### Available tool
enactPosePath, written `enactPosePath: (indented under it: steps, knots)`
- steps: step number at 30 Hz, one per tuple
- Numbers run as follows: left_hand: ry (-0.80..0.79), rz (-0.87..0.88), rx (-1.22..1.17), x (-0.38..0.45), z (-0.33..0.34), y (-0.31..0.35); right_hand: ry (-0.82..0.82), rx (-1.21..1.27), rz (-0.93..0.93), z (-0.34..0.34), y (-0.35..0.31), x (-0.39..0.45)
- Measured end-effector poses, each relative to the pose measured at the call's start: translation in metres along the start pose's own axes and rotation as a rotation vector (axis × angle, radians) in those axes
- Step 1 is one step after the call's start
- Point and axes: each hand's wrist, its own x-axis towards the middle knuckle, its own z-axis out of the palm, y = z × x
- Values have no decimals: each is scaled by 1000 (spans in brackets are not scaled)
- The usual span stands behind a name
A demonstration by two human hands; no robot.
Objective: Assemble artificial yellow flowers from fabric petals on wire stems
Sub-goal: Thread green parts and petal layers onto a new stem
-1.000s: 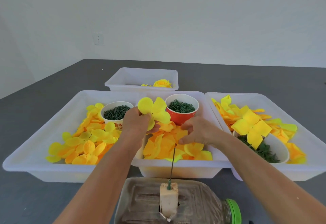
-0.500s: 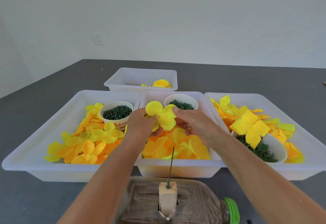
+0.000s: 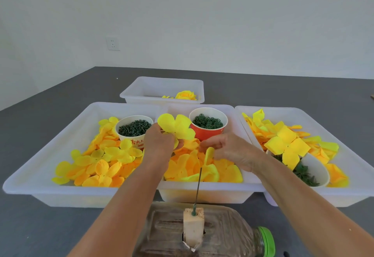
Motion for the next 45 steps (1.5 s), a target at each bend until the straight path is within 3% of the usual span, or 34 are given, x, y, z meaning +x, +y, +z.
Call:
enactPosePath:
  steps: [3, 8, 11, 18, 25, 27, 30, 32, 37, 41, 45]
  knots:
    - [-43, 56, 205, -2, 3, -3, -35, -144, -71, 8, 1, -2]
    - [-250, 171, 310, -10, 4, -6, 295, -177, -128, 9, 5, 11]
    - [-312, 207, 468, -14, 7, -6, 272, 10, -88, 7, 5, 9]
    - [-244, 159, 351, -11, 6, -9, 215, 432, 30, 2, 5, 9]
    - [-148, 226, 438, -5, 8, -16, 433, -98, -98, 6, 5, 6]
    - [-148, 286, 538, -6, 11, -15, 365, -364, -86, 6, 5, 6]
    - [-119, 377, 656, -10, 12, -10, 238, -536, -44, 9, 4, 4]
    - [-71, 428, 701, -12, 11, -5, 285, -630, -42, 7, -2, 2]
    - [35, 510, 767, -17, 15, 12, 599, -717, -154, -33, -23, -12]
    - [41, 578, 695, -21, 22, 24, 823, -541, -14, -93, -22, -25]
    - [12, 604, 641, -20, 33, 34, 624, -654, 255, -127, -8, -24]
